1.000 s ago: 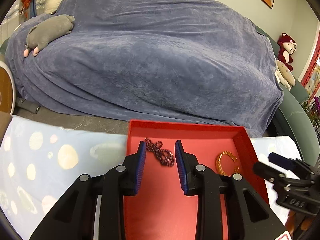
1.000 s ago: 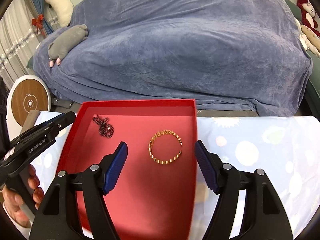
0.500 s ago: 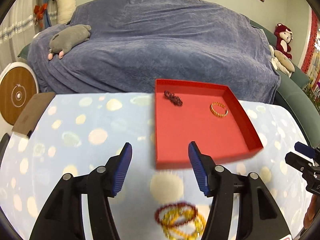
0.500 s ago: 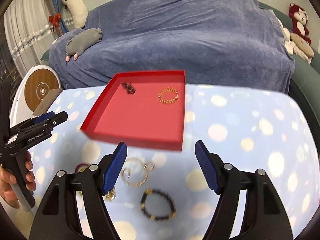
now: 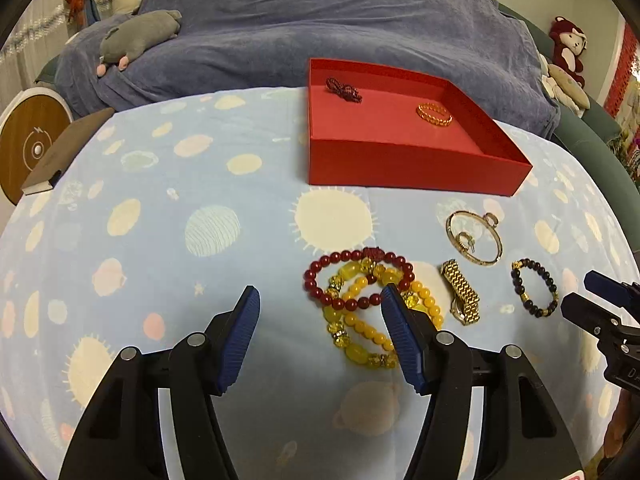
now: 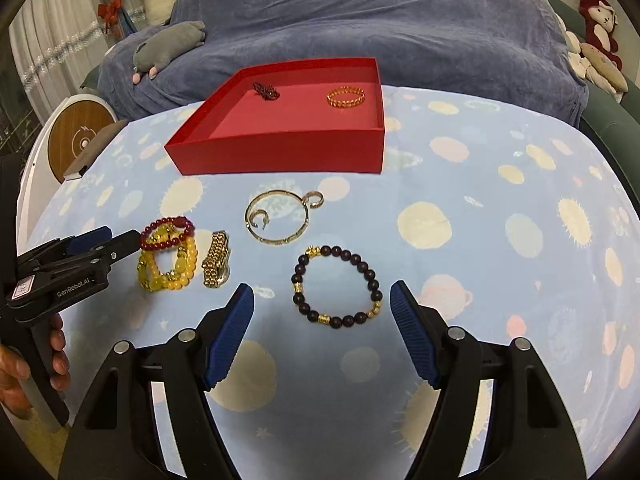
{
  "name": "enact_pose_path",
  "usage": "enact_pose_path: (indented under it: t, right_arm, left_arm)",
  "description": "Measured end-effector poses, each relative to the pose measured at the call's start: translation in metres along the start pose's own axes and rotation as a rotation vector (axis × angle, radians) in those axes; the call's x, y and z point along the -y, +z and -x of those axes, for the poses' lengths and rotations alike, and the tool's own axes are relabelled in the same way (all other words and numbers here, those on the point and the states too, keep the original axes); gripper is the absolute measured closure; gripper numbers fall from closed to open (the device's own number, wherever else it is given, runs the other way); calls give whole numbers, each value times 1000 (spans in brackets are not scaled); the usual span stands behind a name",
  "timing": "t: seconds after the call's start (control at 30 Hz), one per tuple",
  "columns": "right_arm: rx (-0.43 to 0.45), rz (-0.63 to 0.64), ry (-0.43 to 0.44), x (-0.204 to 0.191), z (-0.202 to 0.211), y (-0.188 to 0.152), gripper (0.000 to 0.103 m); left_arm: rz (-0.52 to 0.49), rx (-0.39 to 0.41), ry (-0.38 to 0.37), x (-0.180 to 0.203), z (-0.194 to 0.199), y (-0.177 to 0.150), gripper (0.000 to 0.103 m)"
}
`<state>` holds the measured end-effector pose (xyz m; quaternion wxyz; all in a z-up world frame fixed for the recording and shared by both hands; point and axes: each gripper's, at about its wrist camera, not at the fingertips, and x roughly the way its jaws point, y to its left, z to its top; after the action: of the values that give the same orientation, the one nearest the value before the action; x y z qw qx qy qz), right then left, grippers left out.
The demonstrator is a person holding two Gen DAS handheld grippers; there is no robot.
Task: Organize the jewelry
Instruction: 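Withdraw both open tools from the box back toward the jewelry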
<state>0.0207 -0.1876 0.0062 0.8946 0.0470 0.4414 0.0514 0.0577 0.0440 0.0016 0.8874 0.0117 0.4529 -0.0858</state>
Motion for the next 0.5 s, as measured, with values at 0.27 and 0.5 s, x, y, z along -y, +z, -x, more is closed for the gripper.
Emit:
enact_pose_path:
  t: [0.27, 0.5]
  right_arm:
    - [-26, 8, 5, -1, -10, -7, 36]
    - [-39, -13, -19, 4, -24, -5, 36]
  left_arm:
    - [-22, 0, -37, 12, -1, -8, 40]
    - [-29, -14, -51, 16, -4, -11, 39]
